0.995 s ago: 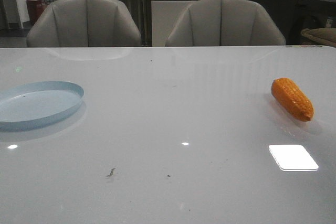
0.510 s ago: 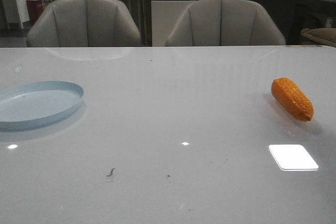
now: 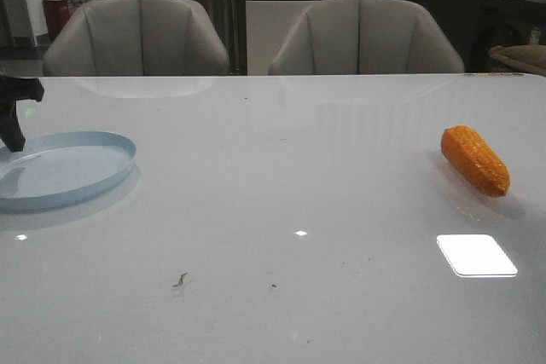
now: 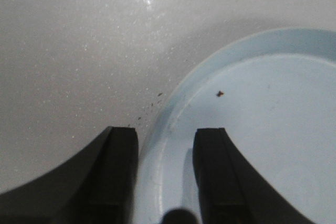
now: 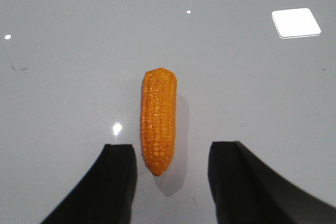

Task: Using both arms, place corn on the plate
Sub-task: 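Grip the rim of the pale blue plate with the left gripper and lift it, then carry the plate toward the table centre and set it down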

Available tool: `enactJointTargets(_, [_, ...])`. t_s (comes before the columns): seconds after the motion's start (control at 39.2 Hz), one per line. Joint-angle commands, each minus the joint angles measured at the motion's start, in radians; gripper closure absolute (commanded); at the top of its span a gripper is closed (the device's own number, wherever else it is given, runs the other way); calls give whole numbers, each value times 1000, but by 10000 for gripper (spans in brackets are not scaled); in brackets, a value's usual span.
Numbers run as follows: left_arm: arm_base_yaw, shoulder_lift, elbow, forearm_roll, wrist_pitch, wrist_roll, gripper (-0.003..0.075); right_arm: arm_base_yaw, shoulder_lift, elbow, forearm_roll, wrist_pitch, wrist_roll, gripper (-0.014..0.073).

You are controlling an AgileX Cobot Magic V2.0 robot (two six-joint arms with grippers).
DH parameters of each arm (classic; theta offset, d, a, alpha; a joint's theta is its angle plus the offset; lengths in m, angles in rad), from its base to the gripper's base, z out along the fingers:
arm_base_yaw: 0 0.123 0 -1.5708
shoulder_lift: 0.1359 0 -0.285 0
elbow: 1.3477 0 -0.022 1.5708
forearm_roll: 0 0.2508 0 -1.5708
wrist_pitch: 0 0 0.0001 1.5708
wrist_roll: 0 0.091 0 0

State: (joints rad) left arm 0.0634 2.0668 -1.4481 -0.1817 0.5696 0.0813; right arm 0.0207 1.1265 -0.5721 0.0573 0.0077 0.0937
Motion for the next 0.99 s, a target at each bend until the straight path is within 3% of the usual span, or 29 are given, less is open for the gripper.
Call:
enactJointTargets(0.0, [5,-35,-36,-4,-11,-2,373,-4,-15,-38,-5,-78,-7,158])
enactJointTargets(0.1, [5,-17,-38,-4,31,-2,425,-4,-15,-38,-5,-78,-7,158])
enactJointTargets(0.2, [5,-17,-47,-4,37,-2,636,-4,-15,-38,-5,-78,-7,158])
enactJointTargets(0.38, [5,-19,-171,-29,63,-2,617,-4,-15,-38,-5,-78,-7,158])
enactJointTargets(0.61, [-10,-19,-389,-265,161,-2,617,-4,-15,-38,-5,-78,-7,158])
enactJointTargets(0.97, [-182,-17,-479,-317,196,-2,617,-4,-15,-38,-5,-77,-7,158])
